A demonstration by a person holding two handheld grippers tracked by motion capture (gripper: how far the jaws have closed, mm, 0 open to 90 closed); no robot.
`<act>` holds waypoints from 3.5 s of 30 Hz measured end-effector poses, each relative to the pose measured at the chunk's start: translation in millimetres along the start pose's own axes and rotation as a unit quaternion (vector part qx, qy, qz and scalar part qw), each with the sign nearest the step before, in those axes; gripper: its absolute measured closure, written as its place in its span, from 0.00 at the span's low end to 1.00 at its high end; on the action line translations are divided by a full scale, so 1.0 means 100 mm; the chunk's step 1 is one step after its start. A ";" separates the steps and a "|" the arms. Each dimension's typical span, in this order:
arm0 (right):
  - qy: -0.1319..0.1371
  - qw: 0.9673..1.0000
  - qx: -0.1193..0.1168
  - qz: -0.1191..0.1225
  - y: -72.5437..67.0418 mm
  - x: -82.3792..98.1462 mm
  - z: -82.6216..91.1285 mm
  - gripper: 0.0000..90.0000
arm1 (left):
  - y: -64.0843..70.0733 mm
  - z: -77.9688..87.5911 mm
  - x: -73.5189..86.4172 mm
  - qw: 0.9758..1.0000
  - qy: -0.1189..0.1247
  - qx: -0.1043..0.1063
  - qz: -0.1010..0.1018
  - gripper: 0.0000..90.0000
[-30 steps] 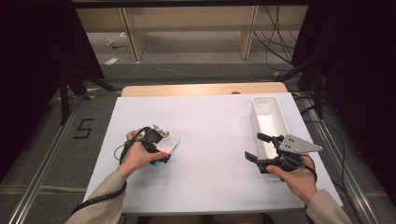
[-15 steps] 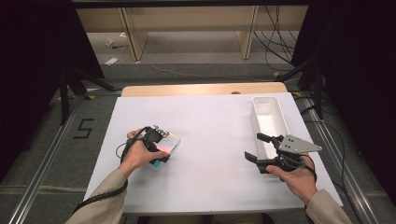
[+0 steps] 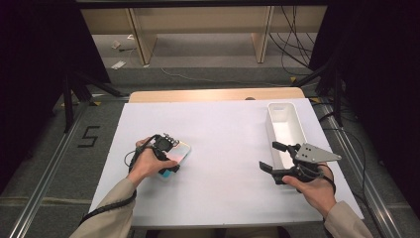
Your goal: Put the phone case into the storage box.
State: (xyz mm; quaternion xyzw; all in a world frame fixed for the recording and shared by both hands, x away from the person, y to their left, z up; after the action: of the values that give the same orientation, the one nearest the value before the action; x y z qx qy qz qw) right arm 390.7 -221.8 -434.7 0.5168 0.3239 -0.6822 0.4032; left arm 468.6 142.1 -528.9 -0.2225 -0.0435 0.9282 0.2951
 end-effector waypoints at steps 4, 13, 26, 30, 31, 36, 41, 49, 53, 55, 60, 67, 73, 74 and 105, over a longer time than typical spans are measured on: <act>0.000 1.000 0.000 0.000 0.00 0.00 0.00 0.20 | 0.00 -0.01 -0.01 1.000 -0.004 0.009 0.000 0.11; -0.001 1.000 0.000 0.000 0.00 0.00 0.00 0.20 | -0.01 -0.01 0.00 1.000 -0.015 0.020 0.007 0.15; -0.003 1.000 -0.002 -0.002 -0.01 0.01 -0.01 0.20 | -0.02 -0.02 0.00 0.999 -0.015 0.031 0.025 0.16; -0.003 1.000 -0.002 -0.002 -0.01 0.01 -0.01 0.20 | -0.02 -0.01 0.01 0.999 -0.015 0.031 0.027 0.17; -0.001 1.000 -0.001 0.000 0.00 0.01 -0.01 0.20 | -0.02 -0.01 0.01 0.999 -0.015 0.031 0.027 0.17; -0.002 1.000 -0.002 -0.001 0.00 0.01 -0.01 0.20 | -0.02 -0.01 0.01 0.999 -0.015 0.029 0.028 0.17; -0.001 1.000 -0.001 -0.002 0.00 0.01 -0.01 0.20 | -0.02 -0.01 0.01 0.999 -0.015 0.028 0.030 0.18; -0.001 1.000 -0.002 0.000 0.00 0.01 -0.01 0.20 | -0.02 -0.01 0.02 0.999 -0.014 0.028 0.033 0.19; -0.001 1.000 -0.001 -0.001 0.00 0.01 -0.01 0.20 | -0.01 0.00 0.02 0.999 -0.012 0.028 0.036 0.19; 0.000 1.000 0.000 -0.001 0.00 0.01 0.00 0.20 | -0.01 0.00 0.02 0.999 -0.010 0.028 0.037 0.19; 0.002 1.000 0.000 -0.003 0.00 0.01 0.00 0.20 | -0.03 0.00 0.03 0.999 -0.003 0.030 0.034 0.19; 0.005 1.000 0.002 -0.004 0.01 0.00 0.00 0.19 | -0.03 0.03 0.03 0.999 0.010 0.037 0.038 0.19; 0.006 1.000 0.003 -0.007 0.01 0.00 0.00 0.19 | -0.03 0.10 -0.01 0.998 0.027 0.034 0.037 0.19; 0.007 1.000 0.003 -0.007 0.01 0.00 0.00 0.19 | -0.03 0.11 -0.01 0.998 0.029 0.032 0.037 0.19; 0.011 1.000 0.017 -0.016 0.02 -0.04 -0.05 0.17 | -0.04 0.35 -0.16 0.988 0.141 0.022 0.054 0.19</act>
State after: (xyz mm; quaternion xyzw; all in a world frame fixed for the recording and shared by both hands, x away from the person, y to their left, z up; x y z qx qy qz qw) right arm 395.1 -217.1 -431.8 0.5256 0.3251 -0.6883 0.3799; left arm 467.0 137.9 -490.1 -0.3466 0.0315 0.9029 0.2522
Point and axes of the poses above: each handheld gripper's, and its own axes: z roughly backward along the jaws, x roughly out of its underside, y roughly to its right, the point moved 6 cm from there along -z, roughly forward along the jaws, and after that the axes turned 10 degrees about -x, right-handed, at the moved point
